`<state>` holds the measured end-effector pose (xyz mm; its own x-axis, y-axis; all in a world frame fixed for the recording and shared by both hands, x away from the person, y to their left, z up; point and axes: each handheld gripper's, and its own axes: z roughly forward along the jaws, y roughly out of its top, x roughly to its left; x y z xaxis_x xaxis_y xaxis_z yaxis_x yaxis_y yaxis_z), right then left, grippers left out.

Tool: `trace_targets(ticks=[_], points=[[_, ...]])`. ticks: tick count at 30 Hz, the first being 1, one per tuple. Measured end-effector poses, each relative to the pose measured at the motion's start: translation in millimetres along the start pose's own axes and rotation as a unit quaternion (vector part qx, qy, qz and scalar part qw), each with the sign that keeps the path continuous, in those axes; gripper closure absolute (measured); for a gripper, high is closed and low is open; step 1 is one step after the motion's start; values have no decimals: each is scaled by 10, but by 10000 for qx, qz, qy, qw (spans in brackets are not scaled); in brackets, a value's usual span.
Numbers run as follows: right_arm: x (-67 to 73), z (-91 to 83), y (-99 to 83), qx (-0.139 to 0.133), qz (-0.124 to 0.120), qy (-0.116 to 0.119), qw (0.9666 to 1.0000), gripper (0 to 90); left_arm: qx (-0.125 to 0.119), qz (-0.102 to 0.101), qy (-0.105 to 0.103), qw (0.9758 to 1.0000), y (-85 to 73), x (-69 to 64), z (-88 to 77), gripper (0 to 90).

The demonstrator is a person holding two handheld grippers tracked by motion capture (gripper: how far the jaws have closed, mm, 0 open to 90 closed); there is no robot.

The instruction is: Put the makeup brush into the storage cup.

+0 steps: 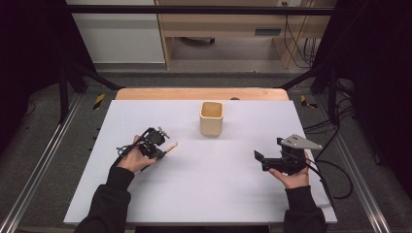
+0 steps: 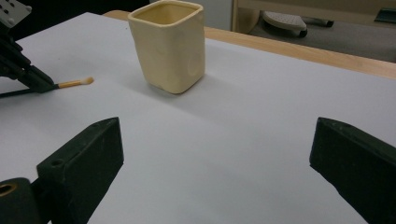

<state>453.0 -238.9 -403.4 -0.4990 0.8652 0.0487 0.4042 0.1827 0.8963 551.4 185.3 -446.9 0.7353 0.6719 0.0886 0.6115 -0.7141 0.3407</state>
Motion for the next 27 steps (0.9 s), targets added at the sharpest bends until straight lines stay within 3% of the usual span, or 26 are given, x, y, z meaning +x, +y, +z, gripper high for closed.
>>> trace_targets(ticks=[5, 8, 9, 14, 20, 22, 24, 27], points=[[5, 6, -3, 12, -11, 22, 10000, 31, -24, 118, 79, 9999, -4, -30, -22, 825], [6, 2, -2, -4, -6, 19, 10000, 31, -236, 83, 110, 9996, -13, -33, -103, 825], [6, -1, 0, -20, -10, 23, 10000, 31, -424, 19, 120, 9990, -28, -35, -177, 825], [16, -6, 6, -31, -1, 41, 10000, 32, -745, -86, 78, 9972, -76, -47, -330, 825], [49, -9, 21, -85, -12, 83, 9999, 35, -1243, -200, -14, 9920, -184, -127, -467, 825], [61, -7, 24, -98, -4, 90, 9999, 37, -1414, -277, -74, 9895, -225, -167, -485, 825], [67, -6, 26, -100, -10, 105, 9999, 39, -1687, -405, -68, 9848, -278, -240, -507, 825], [82, -2, 28, -111, 24, 122, 9999, 40, -1797, -409, -27, 9829, -307, -289, -536, 825]])
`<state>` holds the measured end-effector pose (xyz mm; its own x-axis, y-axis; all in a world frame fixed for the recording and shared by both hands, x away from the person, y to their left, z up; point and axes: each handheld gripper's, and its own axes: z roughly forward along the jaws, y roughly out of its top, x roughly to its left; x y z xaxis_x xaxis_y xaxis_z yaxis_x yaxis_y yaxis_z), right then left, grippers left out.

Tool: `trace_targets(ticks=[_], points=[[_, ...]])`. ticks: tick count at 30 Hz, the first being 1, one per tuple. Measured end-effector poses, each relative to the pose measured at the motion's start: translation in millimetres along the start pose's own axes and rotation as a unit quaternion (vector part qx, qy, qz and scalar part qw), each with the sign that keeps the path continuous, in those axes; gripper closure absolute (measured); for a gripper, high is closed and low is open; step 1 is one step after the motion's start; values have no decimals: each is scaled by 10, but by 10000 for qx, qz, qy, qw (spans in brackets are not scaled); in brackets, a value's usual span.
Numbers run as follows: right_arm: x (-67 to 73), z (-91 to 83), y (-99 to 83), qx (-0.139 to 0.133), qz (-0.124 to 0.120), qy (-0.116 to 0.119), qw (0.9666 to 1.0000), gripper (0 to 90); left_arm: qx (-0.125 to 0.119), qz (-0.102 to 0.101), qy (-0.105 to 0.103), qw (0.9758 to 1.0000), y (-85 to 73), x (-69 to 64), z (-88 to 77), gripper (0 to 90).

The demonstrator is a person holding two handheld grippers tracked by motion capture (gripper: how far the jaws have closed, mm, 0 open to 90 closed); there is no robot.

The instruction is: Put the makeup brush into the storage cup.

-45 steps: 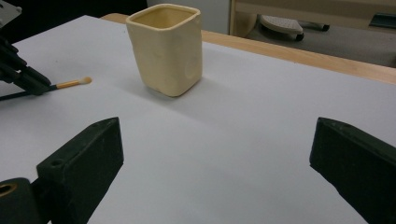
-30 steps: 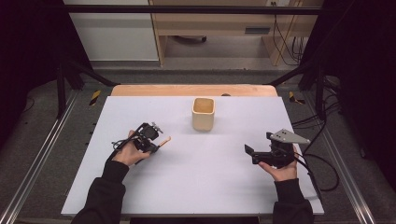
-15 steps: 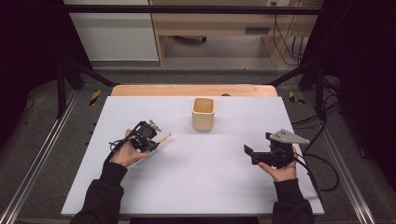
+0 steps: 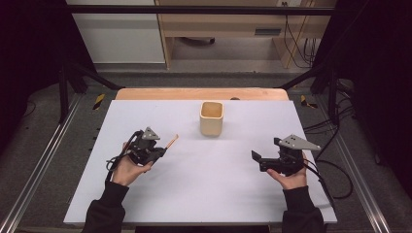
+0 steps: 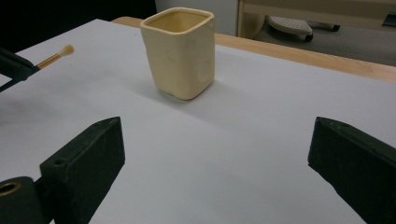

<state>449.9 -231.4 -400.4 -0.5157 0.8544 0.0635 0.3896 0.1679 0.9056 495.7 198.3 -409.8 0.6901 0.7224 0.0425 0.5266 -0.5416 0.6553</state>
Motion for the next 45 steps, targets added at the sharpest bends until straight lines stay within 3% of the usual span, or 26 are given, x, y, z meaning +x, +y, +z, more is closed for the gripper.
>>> trace_targets(ticks=[5, 9, 10, 15, 21, 25, 27, 30, 33, 36, 41, 45], points=[[44, 11, 18, -24, 3, 14, 10000, 46, -282, -101, 137, 9995, -23, -51, -72, 825], [91, 10, 41, -77, 35, 63, 9999, 49, -604, -275, 158, 9977, -61, -77, -131, 825], [108, 14, 49, -100, 27, 86, 9999, 51, -760, -338, 192, 9964, -87, -93, -154, 825], [164, 34, 66, -125, 64, 142, 9998, 54, -1082, -480, 162, 9928, -135, -134, -187, 825], [231, 62, 88, -170, 98, 244, 9995, 58, -1290, -504, 215, 9901, -171, -191, -205, 825], [290, 96, 110, -211, 148, 371, 9990, 60, -1564, -650, 167, 9854, -201, -238, -227, 825], [306, 107, 118, -224, 157, 386, 9989, 64, -1599, -669, 173, 9847, -207, -243, -232, 824], [362, 137, 141, -233, 130, 435, 9987, 65, -1746, -753, 153, 9816, -225, -270, -238, 825], [417, 165, 174, -269, 105, 513, 9983, 69, -1864, -804, 201, 9790, -245, -302, -237, 825], [489, 196, 220, -353, 110, 625, 9974, 82, -2023, -920, 237, 9747, -272, -337, -232, 825], [642, 275, 305, -447, 162, 781, 9958, 109, -2180, -990, 276, 9705, -296, -383, -246, 824], [686, 323, 316, -456, 243, 840, 9951, 122, -2202, -988, 259, 9701, -294, -430, -227, 824]])
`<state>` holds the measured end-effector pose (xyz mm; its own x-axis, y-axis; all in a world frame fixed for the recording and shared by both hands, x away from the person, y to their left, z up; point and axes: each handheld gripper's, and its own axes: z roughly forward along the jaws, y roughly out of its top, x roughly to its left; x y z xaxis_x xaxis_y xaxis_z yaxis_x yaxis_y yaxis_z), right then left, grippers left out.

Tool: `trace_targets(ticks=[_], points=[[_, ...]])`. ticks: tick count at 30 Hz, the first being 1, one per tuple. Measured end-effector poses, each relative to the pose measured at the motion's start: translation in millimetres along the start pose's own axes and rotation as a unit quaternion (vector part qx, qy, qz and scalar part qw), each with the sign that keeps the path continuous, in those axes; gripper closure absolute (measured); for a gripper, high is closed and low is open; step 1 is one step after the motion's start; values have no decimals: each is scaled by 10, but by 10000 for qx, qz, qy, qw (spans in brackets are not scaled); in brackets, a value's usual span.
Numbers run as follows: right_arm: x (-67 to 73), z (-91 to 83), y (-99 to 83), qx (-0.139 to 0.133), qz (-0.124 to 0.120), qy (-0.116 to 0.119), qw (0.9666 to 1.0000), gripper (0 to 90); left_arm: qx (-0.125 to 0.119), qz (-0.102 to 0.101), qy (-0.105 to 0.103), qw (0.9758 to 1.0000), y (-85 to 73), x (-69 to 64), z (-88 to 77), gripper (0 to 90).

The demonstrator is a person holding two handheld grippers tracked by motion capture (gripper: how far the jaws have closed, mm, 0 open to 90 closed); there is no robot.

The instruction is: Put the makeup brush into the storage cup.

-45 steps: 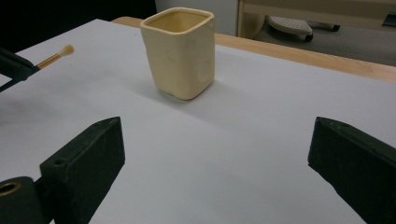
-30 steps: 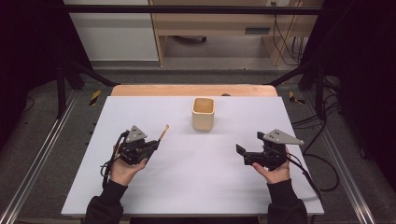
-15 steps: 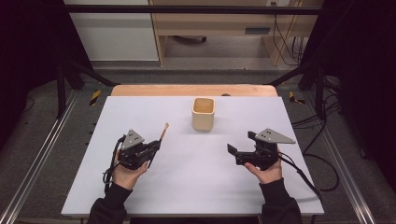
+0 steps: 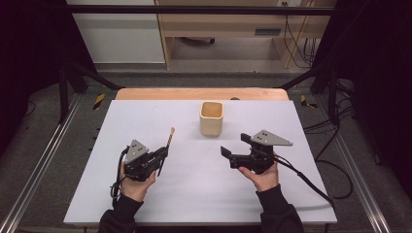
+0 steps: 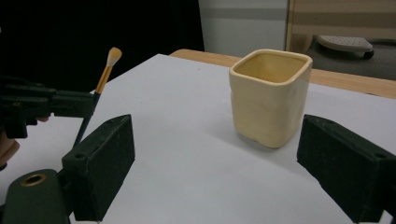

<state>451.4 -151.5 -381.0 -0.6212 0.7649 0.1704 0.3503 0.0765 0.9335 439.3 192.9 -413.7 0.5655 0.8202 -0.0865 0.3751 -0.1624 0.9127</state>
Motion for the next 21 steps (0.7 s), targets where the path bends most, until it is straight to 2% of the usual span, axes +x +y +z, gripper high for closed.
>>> trace_targets(ticks=[2, 5, 21], points=[[28, 37, 5, 18, 71, 11, 10000, 128, 1, 28, -13, 10000, -8, -44, 18, 824], [74, 99, 19, 8, 44, 55, 10000, 134, 63, 82, -60, 9999, -28, -107, 53, 824], [191, 289, -6, -17, 215, 199, 9996, 184, -52, 89, -147, 9998, -56, -239, 94, 824]])
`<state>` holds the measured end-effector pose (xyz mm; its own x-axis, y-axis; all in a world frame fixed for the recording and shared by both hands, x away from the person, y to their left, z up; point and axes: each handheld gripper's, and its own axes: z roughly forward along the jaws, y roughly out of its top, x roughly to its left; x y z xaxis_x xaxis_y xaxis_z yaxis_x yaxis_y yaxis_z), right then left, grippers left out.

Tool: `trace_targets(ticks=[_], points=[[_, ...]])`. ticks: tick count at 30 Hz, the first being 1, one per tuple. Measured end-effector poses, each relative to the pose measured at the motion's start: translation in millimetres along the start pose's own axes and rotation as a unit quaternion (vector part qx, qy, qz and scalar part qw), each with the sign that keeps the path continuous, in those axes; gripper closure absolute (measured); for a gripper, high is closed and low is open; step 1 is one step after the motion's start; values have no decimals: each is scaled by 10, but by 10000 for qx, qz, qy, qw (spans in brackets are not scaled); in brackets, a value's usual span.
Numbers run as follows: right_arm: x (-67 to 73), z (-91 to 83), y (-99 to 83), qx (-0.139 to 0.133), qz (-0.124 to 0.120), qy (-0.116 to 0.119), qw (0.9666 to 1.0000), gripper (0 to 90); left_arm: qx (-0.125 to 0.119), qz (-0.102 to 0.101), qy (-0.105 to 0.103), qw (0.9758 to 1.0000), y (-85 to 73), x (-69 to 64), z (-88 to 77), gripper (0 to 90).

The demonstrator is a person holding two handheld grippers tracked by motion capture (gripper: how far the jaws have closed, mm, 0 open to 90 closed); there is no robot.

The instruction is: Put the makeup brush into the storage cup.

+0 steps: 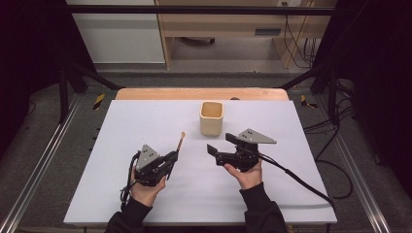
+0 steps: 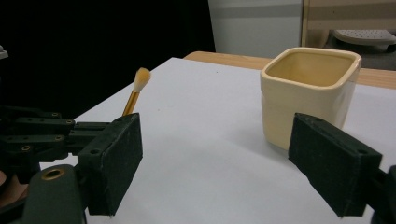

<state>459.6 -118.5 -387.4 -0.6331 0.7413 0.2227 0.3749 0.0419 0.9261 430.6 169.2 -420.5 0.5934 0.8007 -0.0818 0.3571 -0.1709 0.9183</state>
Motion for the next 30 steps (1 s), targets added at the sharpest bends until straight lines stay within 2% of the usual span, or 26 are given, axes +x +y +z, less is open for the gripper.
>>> trace_targets(ticks=[10, 18, 25, 30], points=[[22, 29, -33, -37, 73, 19, 10000, 204, -89, -122, -44, 9999, 11, -91, 64, 825], [28, 18, -29, -88, 85, 12, 9999, 208, -220, -203, -59, 9995, 91, -158, 103, 824], [30, 8, -17, -126, 225, 63, 9996, 241, -278, -212, -74, 9994, 120, -251, 146, 824], [41, 31, -38, -81, 276, 166, 9994, 272, -293, -292, -132, 9991, 118, -331, 188, 825]])
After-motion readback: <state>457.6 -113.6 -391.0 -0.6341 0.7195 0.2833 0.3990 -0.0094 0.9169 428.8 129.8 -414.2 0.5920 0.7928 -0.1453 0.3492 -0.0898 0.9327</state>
